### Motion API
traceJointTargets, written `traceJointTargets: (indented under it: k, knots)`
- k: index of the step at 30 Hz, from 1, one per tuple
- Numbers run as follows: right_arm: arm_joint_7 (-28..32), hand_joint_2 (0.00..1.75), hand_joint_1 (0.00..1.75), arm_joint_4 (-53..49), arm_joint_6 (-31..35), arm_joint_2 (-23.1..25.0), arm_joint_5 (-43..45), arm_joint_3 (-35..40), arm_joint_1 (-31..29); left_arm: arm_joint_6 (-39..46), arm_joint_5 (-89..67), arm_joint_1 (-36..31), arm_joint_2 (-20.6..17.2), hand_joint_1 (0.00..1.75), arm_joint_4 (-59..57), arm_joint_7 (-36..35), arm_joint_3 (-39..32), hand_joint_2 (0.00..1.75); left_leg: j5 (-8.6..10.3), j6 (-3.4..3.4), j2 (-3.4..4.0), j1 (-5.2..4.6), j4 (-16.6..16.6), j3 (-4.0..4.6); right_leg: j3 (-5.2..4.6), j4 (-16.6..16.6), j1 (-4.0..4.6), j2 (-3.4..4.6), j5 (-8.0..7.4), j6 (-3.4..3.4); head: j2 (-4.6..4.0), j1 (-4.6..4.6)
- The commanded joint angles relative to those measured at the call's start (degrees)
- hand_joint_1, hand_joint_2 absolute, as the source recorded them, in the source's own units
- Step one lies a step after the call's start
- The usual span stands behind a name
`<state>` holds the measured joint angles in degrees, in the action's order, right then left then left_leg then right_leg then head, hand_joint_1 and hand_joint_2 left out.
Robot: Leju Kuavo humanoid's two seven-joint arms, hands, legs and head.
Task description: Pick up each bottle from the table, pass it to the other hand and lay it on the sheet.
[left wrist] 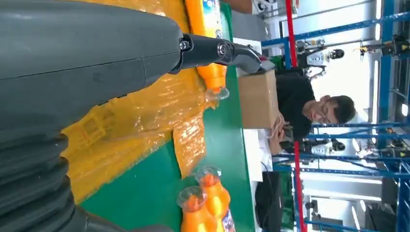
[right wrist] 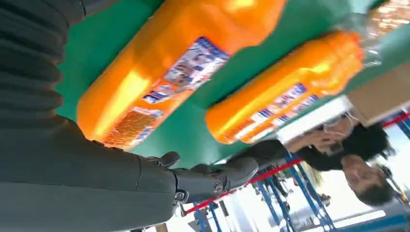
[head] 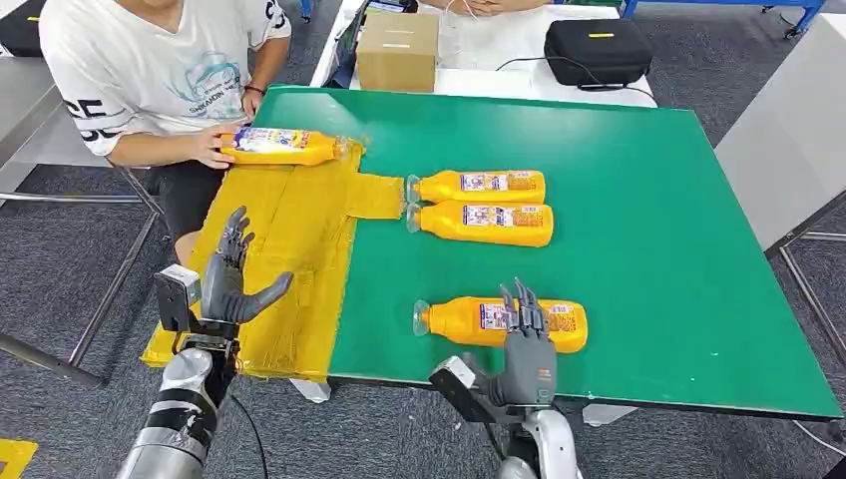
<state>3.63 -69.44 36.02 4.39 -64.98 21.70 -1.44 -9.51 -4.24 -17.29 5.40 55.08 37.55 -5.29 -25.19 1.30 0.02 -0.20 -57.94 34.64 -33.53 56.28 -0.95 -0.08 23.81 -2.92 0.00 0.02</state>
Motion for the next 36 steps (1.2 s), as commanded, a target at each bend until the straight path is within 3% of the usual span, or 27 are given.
traceJointTargets:
  k: [1,11,17,23,26,27,28,30,36]
  knots:
    - [-0.6,1.75,0.00,0.3,-2.1,-3.3,-0.2,-2.7,-1.5,-0.6,0.0,-1.3,0.9,0.00,-0.6,-0.3,-0.1,1.75,-0.04,-0.06,-0.05,0.03,0.0,-0.10,0.13,0.0,0.04,-0.05,0.05,0.09,0.00,0.00]
    - [-3.8,1.75,0.00,6.9,-6.1,-5.4,-4.5,-2.4,-5.7,-2.9,0.7,-1.3,0.9,0.00,-0.3,-0.9,0.4,1.75,-0.04,-0.05,0.02,0.05,0.0,-0.16,0.17,0.0,0.05,0.01,0.02,0.07,0.00,-0.02]
    - [-5.3,1.75,0.00,13.7,-13.4,-8.3,-5.2,-1.9,-10.0,-5.9,1.5,0.1,0.9,0.00,1.3,-0.7,0.8,1.75,-0.04,-0.04,0.04,0.03,0.0,-0.20,0.25,-0.1,0.04,0.03,0.00,0.08,0.00,0.00]
    - [-6.4,1.75,0.00,25.2,-21.2,-10.1,-6.8,1.5,-18.0,-7.7,0.8,-0.3,1.2,0.00,0.7,0.0,0.7,1.75,-0.03,-0.03,0.08,-0.01,0.0,-0.18,0.19,0.0,0.01,0.10,-0.02,0.05,0.00,-0.02]
    - [-5.7,1.75,0.02,27.8,-21.9,-9.8,-6.8,2.4,-20.6,-8.4,1.2,-0.3,1.1,0.00,0.0,0.4,0.1,1.75,0.01,-0.04,0.08,0.00,0.0,-0.22,0.21,-0.1,0.02,0.04,-0.04,0.04,0.00,-0.02]
    - [-5.7,1.75,0.31,28.7,-21.7,-9.7,-7.0,3.1,-21.4,-8.5,0.9,-0.2,1.2,0.00,0.0,0.7,0.0,1.75,0.01,-0.05,0.06,0.01,0.0,-0.28,0.27,-0.1,0.04,0.01,-0.04,0.06,0.00,-0.02]
    - [-5.8,1.75,1.31,29.0,-22.3,-9.7,-7.1,3.4,-21.9,-9.0,1.1,-0.1,1.1,0.00,0.0,0.8,-0.1,1.75,0.01,-0.08,0.08,0.04,0.0,-0.35,0.36,-0.1,0.07,0.04,-0.05,0.10,0.00,0.00]
    - [-5.5,1.75,1.75,30.3,-23.9,-9.9,-7.3,4.8,-23.4,-9.6,1.3,-0.2,1.0,0.00,-0.4,1.1,-0.6,1.75,0.01,-0.04,0.05,0.01,0.0,-0.40,0.41,-0.1,0.04,0.03,-0.04,0.06,0.00,0.00]
    - [-2.7,1.75,1.75,34.0,-26.7,-9.2,-5.0,7.3,-26.3,-10.7,1.1,-1.0,0.8,0.00,-2.1,1.8,-1.2,1.75,0.05,-0.03,0.03,0.03,0.1,-0.50,0.54,-0.1,0.06,0.01,-0.07,0.08,0.00,0.00]
